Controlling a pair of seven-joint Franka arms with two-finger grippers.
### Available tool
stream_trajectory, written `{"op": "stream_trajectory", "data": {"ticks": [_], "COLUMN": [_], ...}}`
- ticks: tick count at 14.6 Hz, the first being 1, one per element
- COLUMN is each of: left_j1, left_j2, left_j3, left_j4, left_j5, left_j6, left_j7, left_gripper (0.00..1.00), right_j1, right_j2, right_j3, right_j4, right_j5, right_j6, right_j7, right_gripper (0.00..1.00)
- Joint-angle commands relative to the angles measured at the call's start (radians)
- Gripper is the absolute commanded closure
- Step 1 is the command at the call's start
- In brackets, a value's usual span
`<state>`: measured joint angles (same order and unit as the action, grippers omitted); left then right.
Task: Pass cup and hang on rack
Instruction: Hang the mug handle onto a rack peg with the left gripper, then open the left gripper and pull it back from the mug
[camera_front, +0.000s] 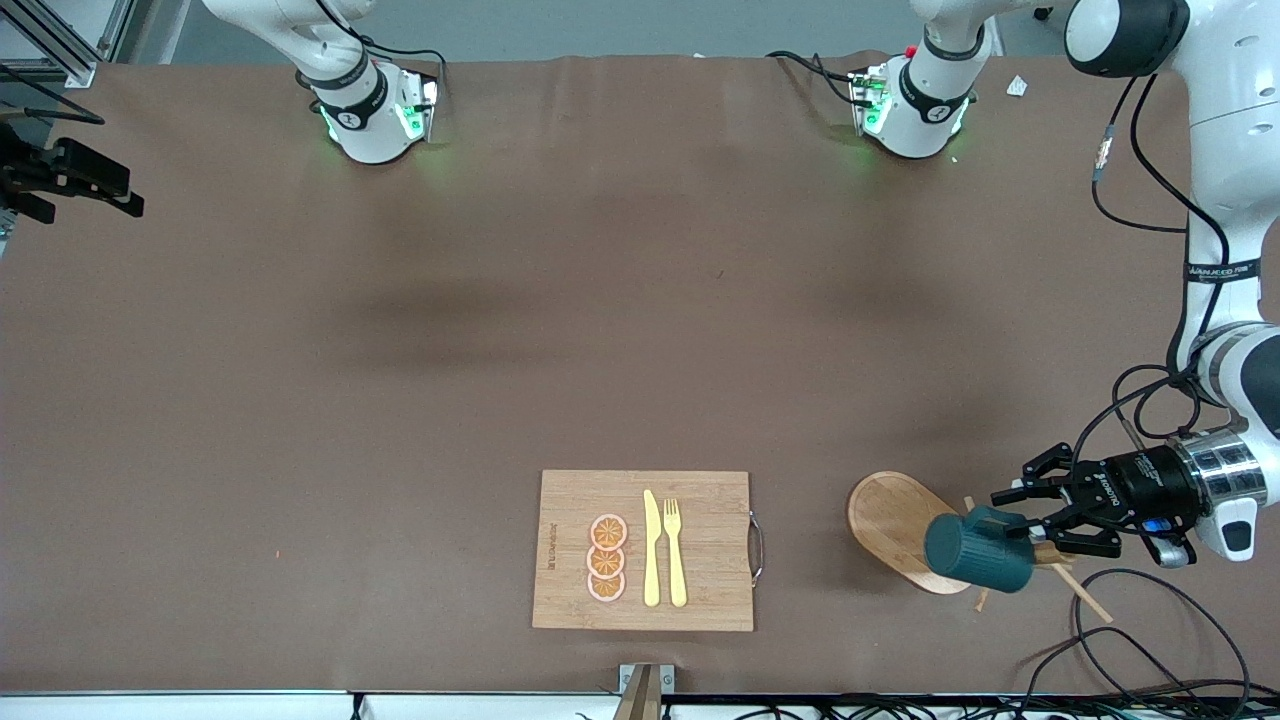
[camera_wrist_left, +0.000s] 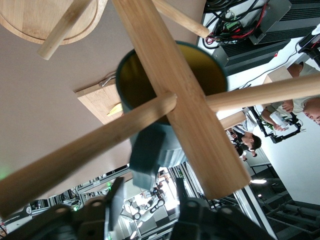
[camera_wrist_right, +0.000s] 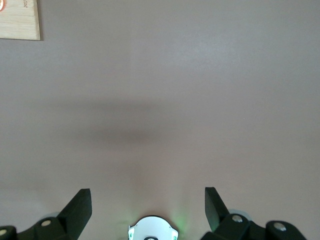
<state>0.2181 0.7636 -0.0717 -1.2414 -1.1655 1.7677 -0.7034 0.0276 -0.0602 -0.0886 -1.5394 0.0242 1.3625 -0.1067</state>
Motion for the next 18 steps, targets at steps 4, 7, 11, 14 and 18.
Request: {"op": "stream_trajectory", "data": {"ticks": [4,7,11,14,18], "left_j1": [0.004,0.009,0.007,-0.002,-0.026], "left_j2": [-0.010,-0.027,-0.067,-0.099,-0.147], "left_j3": [0.001,0.003,0.003,-0.003,-0.007], "left_j4": [0.007,0.007,0.007,0.005,0.005], "left_j5": [-0.022,0.019,0.091,0.151,0.236], "left_j6": [-0.011,-0.042,-0.047,-0.047,-0.048], "left_j7": [0.016,0.025,0.028,0.027,0.028], "left_gripper": [0.00,0.00,0.00,0.00,0.00], "right_j1": [0.003,0.009,0.008,0.008,0.008], "right_j2": [-0.016,-0.016,-0.016,-0.016,-0.015], "right_j3": [-0.002,0.000,0.000,0.000,0.000], "right_j4": [-0.018,-0.018,-0.018,-0.018,-0.018], "right_j5": [-0.013,-0.013,-0.012,-0.012,-0.012], "right_j6": [0.006,0.006,0.006,0.006,0.006], "right_j7": [0.013,0.015,0.015,0.016,0.016], "right_gripper": [0.00,0.00,0.00,0.00,0.00]}}
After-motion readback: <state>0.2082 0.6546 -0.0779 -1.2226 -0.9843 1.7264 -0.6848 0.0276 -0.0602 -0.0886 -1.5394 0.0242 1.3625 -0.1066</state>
